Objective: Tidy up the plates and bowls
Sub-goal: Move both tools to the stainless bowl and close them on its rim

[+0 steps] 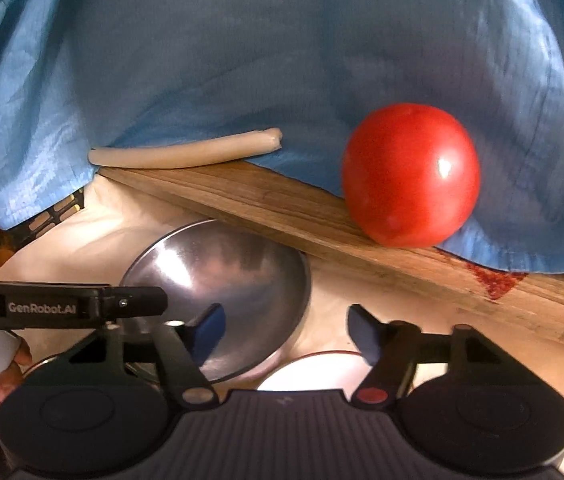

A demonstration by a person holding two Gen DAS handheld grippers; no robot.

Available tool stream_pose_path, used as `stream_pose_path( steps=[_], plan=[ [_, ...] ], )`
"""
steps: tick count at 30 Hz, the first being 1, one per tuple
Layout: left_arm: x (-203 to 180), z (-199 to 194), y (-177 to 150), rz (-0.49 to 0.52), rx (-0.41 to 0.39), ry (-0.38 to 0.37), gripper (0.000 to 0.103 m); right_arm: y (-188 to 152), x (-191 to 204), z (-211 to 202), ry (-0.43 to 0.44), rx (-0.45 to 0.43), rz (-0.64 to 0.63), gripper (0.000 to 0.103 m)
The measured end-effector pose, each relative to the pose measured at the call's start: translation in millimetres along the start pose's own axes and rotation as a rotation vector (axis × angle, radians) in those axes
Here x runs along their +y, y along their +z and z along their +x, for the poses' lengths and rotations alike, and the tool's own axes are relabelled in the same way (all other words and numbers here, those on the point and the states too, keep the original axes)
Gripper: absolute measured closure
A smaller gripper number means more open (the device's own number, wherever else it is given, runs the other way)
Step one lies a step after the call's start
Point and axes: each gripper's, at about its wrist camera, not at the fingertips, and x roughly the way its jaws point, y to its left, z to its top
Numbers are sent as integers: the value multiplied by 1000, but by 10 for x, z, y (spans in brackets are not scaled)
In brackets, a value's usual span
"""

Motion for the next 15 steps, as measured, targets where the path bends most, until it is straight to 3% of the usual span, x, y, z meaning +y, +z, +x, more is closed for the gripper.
stream_pose_path(
  steps=[4,11,15],
  plan=[
    [-2,-17,3,-2,4,-36,36,6,44,21,11,8,4,52],
    [-59,-75,5,17,-5,-76,67,27,89,44,3,24,29,64],
    [-36,-105,24,18,-7,-83,77,40,117,75,18,42,47,68]
  ],
)
